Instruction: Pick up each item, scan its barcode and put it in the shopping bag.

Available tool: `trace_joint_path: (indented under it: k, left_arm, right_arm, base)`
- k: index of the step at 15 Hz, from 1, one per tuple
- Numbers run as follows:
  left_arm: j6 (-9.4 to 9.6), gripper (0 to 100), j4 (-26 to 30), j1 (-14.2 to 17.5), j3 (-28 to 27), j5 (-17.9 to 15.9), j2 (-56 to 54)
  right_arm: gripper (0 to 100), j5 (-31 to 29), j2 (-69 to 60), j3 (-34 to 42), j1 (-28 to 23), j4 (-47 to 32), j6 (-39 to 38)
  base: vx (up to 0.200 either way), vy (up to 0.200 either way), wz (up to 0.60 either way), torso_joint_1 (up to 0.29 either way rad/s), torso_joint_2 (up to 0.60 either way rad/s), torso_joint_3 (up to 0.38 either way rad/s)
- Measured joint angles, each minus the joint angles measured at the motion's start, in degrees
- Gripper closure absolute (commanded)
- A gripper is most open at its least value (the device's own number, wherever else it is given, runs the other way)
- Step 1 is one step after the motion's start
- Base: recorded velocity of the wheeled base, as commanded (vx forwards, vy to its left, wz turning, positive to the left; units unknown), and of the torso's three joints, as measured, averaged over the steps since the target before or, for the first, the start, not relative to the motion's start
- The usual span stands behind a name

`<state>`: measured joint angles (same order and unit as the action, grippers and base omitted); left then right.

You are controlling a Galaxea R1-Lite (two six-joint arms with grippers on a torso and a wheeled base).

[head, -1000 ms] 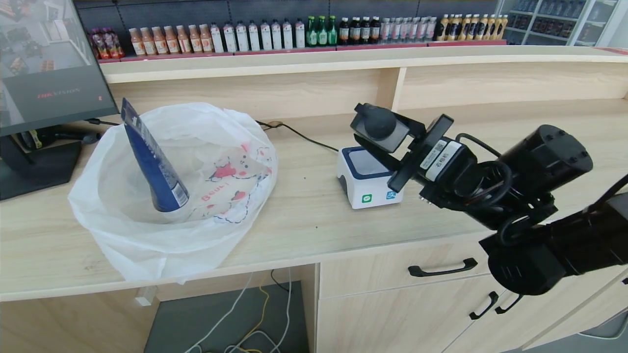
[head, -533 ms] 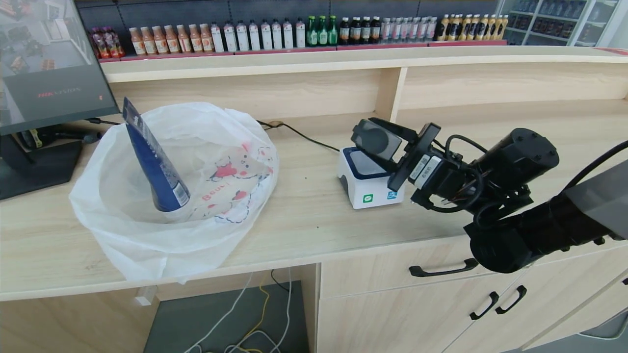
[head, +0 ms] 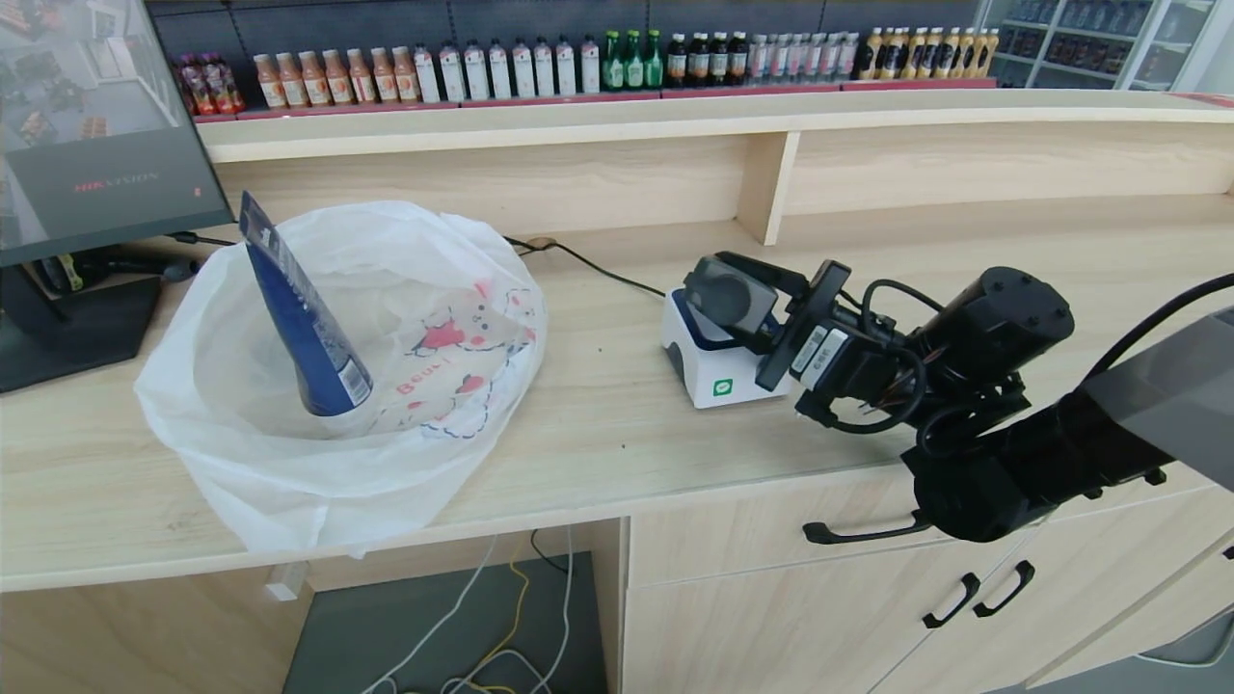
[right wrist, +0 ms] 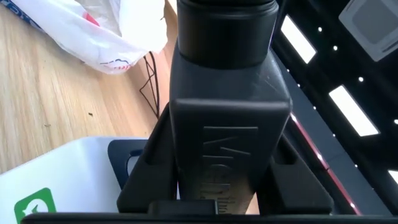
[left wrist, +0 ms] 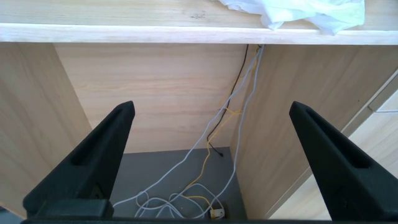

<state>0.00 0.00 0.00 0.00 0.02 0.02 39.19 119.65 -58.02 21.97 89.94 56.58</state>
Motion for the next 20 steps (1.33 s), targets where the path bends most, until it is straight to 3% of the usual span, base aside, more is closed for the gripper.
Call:
trace_joint_path:
  k: [20]
  left_arm:
    - [0.0, 0, 0.0, 0.0, 0.0, 0.02, 0.0]
  right_arm:
    - [100, -0.11, -0.05, 0.09, 0.16, -0.02, 0.0]
  base:
    - [0.0, 0.0, 0.0, 0.0, 0.0, 0.0]
